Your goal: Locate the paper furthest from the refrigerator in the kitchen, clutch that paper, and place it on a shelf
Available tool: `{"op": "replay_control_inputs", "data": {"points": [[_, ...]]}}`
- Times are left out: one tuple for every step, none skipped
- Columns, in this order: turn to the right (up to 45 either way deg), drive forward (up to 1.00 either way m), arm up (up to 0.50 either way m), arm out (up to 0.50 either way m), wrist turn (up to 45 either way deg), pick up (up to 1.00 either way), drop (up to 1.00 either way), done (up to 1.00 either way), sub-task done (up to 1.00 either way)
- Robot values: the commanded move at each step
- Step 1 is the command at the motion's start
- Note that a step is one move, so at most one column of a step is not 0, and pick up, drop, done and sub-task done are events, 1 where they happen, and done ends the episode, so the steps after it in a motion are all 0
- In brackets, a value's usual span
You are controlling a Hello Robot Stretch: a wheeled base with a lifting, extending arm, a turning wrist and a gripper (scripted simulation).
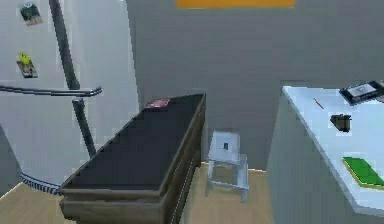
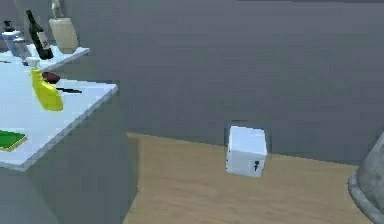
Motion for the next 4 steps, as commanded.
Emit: {"op": "replay_control_inputs", "data": {"points": [[12.0,0.00,0.00,0.00,0.0,0.00,0.00,0.00,0.00],[0.0,1.00,0.00,0.00,0.0,0.00,0.00,0.00,0.00],[-6.0,0.00,0.00,0.00,0.0,0.00,0.00,0.00,0.00],[-3.0,0.00,0.00,0.00,0.0,0.00,0.00,0.00,0.00]]}}
